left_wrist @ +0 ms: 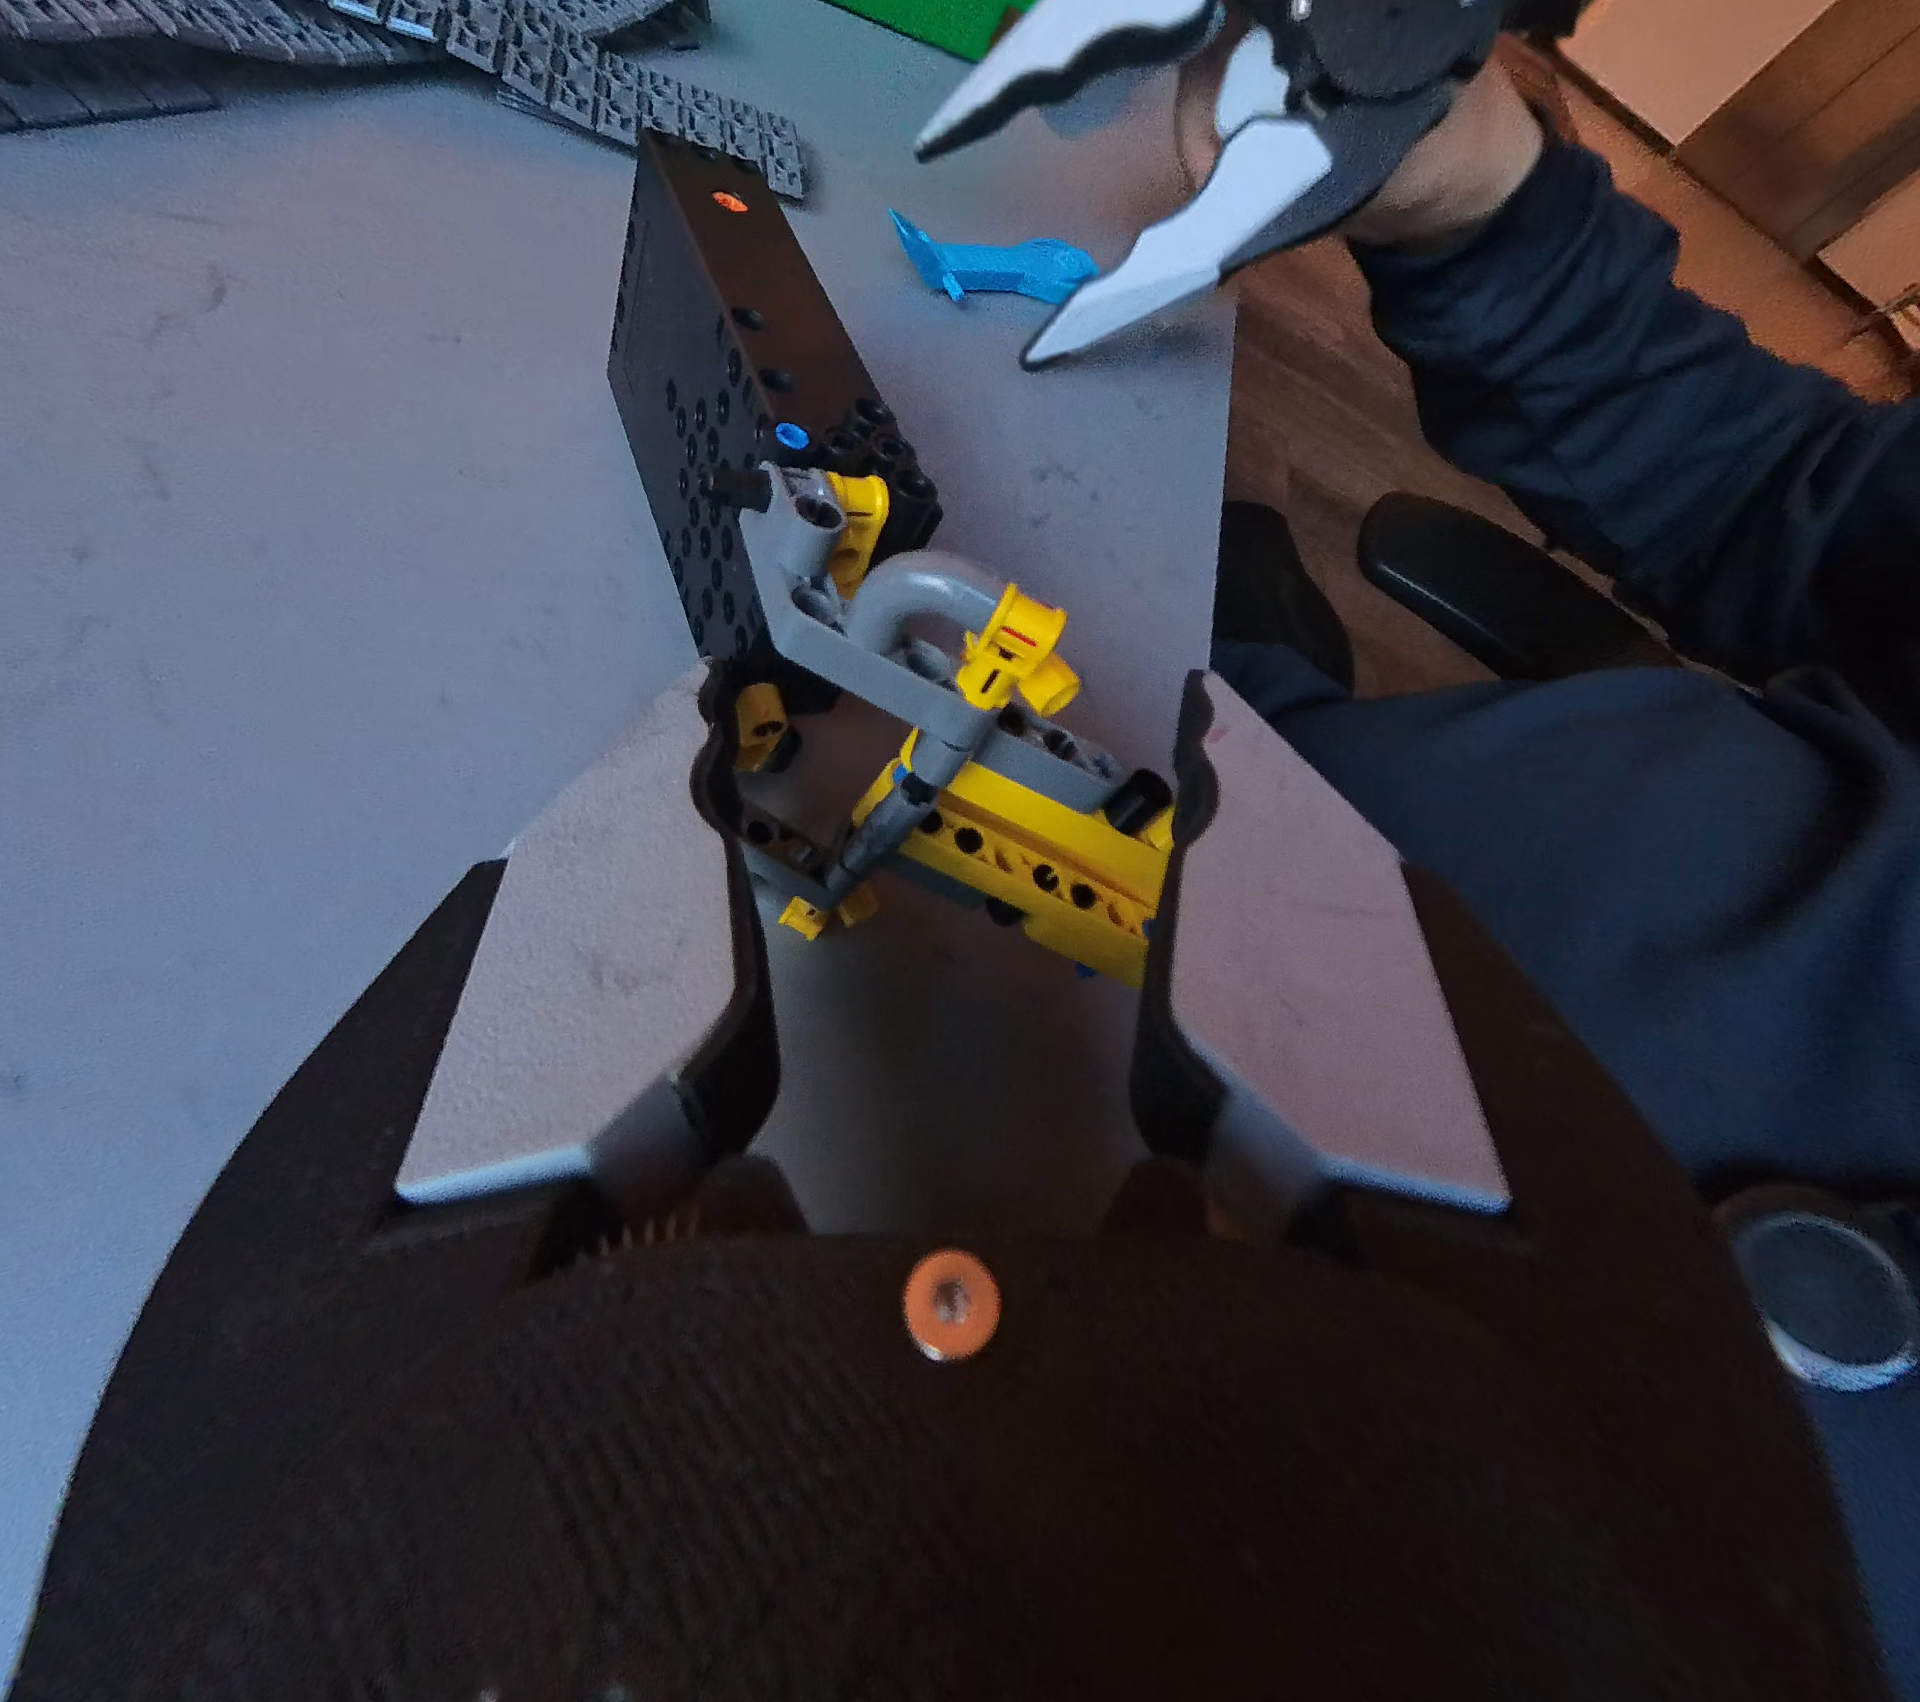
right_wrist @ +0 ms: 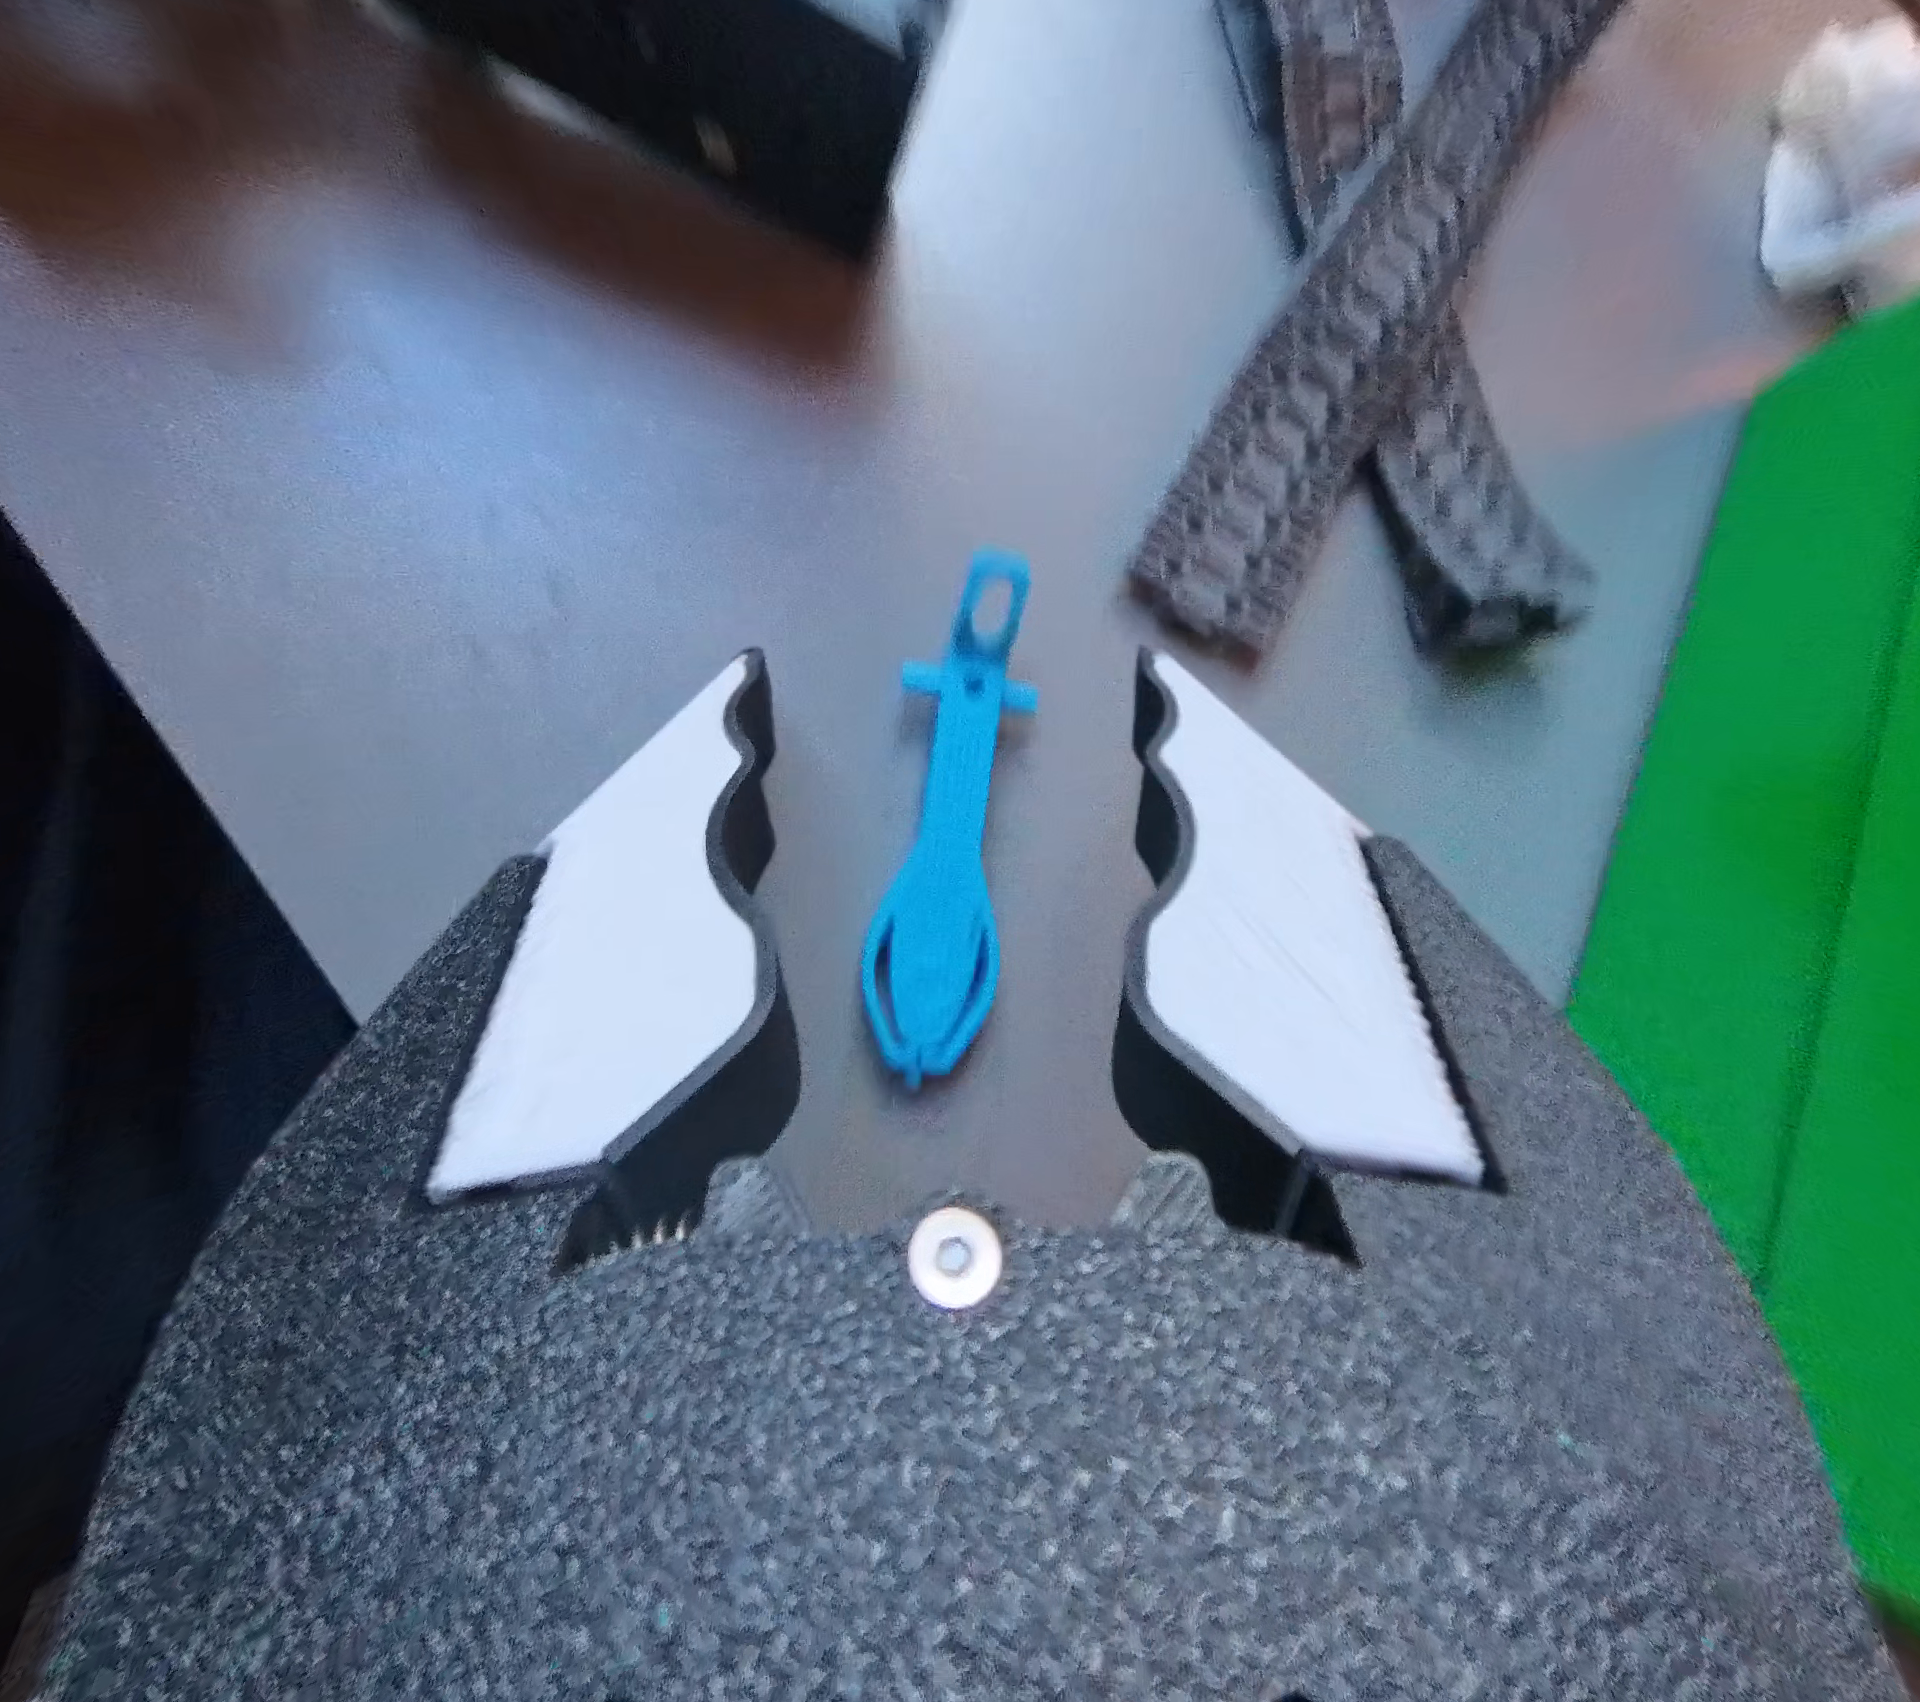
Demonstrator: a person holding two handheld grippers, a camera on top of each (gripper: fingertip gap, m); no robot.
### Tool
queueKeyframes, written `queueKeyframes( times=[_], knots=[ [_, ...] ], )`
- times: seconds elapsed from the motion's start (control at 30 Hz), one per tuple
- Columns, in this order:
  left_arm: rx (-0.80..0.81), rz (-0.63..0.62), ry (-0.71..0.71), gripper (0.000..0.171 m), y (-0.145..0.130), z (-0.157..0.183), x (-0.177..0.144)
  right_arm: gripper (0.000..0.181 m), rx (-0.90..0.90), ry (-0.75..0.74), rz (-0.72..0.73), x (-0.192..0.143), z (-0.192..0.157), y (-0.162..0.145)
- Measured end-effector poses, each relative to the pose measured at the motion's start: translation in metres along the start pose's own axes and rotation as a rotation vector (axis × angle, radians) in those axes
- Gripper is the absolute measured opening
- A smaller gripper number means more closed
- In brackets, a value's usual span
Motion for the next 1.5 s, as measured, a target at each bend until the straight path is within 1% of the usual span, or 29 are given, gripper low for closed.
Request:
queueKeyframes(
  times=[0.07,0.17,0.27,0.3,0.33,0.4,0.5,0.53,0.63,0.67,0.7,0.83,0.93,1.03,1.3,1.37,1.43,1.5],
  knots=[
    [-0.010,0.008,0.004,0.083,-0.001,0.001,-0.001,0.065,0.056,-0.012,0.023,-0.006,-0.004,-0.014],
    [-0.053,0.031,0.018,0.082,-0.001,0.000,0.000,0.067,0.142,-0.038,0.022,-0.012,-0.002,-0.023],
    [-0.093,0.054,0.041,0.078,-0.002,0.000,0.000,0.074,0.133,-0.072,-0.014,-0.021,0.001,-0.027],
    [-0.100,0.060,0.048,0.077,-0.002,0.000,0.000,0.073,0.122,-0.090,-0.015,-0.026,0.002,-0.029],
    [-0.105,0.063,0.050,0.077,-0.002,0.001,0.001,0.071,0.125,-0.095,-0.007,-0.031,0.004,-0.030],
    [-0.120,0.069,0.039,0.076,-0.002,0.003,0.002,0.059,0.155,-0.074,0.022,-0.035,0.007,-0.034],
    [-0.152,0.078,0.018,0.074,0.000,0.005,0.007,0.052,0.200,-0.022,0.008,-0.027,0.008,-0.040],
    [-0.156,0.078,0.009,0.074,0.000,0.007,0.009,0.043,0.208,0.016,0.022,-0.023,0.006,-0.040],
    [-0.154,0.078,0.009,0.075,0.001,0.011,0.013,0.040,0.272,0.091,0.058,-0.014,0.005,-0.036],
    [-0.155,0.076,0.012,0.075,0.001,0.013,0.013,0.032,0.289,0.096,0.059,-0.014,0.006,-0.036],
    [-0.153,0.074,0.011,0.075,0.001,0.014,0.014,0.019,0.286,0.097,0.058,-0.014,0.006,-0.036],
    [-0.149,0.082,0.016,0.076,0.001,0.017,0.016,0.017,0.266,0.075,0.070,-0.015,0.002,-0.036],
    [-0.182,0.103,-0.001,0.077,0.001,0.019,0.020,0.017,0.255,0.100,0.072,-0.015,-0.006,-0.030],
    [-0.184,0.104,-0.026,0.076,0.002,0.023,0.023,0.017,0.215,0.134,0.096,-0.018,-0.020,-0.016],
    [-0.152,0.078,-0.036,0.077,0.002,0.029,0.024,0.016,0.114,0.256,0.138,-0.041,-0.064,0.024],
    [-0.134,0.047,-0.041,0.078,0.002,0.031,0.018,0.016,0.094,0.272,0.129,-0.042,-0.073,0.029],
    [-0.092,0.019,-0.008,0.084,0.001,0.029,0.003,0.016,0.070,0.270,0.115,-0.042,-0.079,0.033],
    [-0.031,0.021,0.040,0.079,0.003,0.026,-0.015,0.016,0.060,0.278,0.108,-0.040,-0.084,0.036]
  ],
)
Point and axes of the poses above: each gripper's, where its closed fingertips meet, x out along the fingers, y out of its top, z = x × y across the jaws, the point moved 9 cm from there along -x, back along the fingers, and after that the axes turned 8 degrees about x, right-handed, at the moved point
